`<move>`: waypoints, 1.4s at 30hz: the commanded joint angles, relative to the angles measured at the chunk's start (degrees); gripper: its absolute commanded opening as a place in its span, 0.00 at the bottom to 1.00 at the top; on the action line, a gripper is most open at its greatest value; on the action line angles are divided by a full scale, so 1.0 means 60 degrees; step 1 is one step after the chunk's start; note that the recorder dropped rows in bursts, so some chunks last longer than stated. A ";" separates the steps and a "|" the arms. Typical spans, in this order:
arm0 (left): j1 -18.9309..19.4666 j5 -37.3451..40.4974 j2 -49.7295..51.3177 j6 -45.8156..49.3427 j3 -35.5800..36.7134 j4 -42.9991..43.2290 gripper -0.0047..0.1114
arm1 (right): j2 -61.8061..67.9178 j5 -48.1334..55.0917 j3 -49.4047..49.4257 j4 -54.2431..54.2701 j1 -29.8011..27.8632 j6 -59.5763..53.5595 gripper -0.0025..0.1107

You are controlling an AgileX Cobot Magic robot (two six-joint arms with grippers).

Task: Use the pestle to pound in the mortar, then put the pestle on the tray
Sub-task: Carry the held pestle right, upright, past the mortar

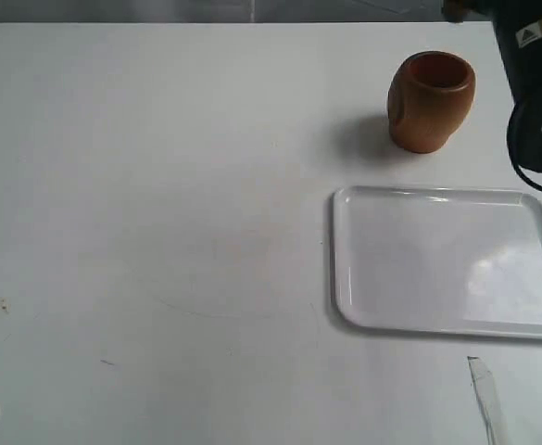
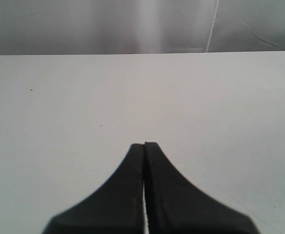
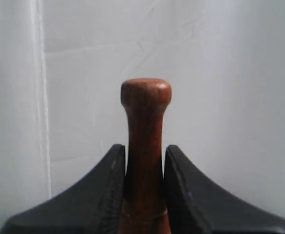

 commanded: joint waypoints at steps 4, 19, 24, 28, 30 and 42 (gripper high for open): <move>-0.0074 -0.0029 -0.0012 -0.0078 0.0005 -0.0070 0.04 | 0.2557 0.0136 0.0106 -0.0174 -0.0010 0.0067 0.02; -0.0074 -0.0029 -0.0012 -0.0078 0.0005 -0.0070 0.04 | -0.1068 0.1245 0.0106 -0.0174 -0.0010 -0.0745 0.02; -0.0074 -0.0029 -0.0012 -0.0078 0.0005 -0.0070 0.04 | 0.1830 0.0203 0.0106 -0.0045 -0.0010 -0.0296 0.02; -0.0074 -0.0029 -0.0012 -0.0078 0.0005 -0.0070 0.04 | 0.2834 -0.0502 0.0106 -0.0045 -0.0010 -0.0031 0.02; -0.0074 -0.0029 -0.0012 -0.0078 0.0005 -0.0070 0.04 | 0.1998 -0.0587 0.0106 -0.0045 -0.0010 -0.0070 0.02; -0.0074 -0.0029 -0.0012 -0.0078 0.0005 -0.0070 0.04 | -0.0963 0.0376 0.0106 -0.0067 -0.0010 -0.0736 0.02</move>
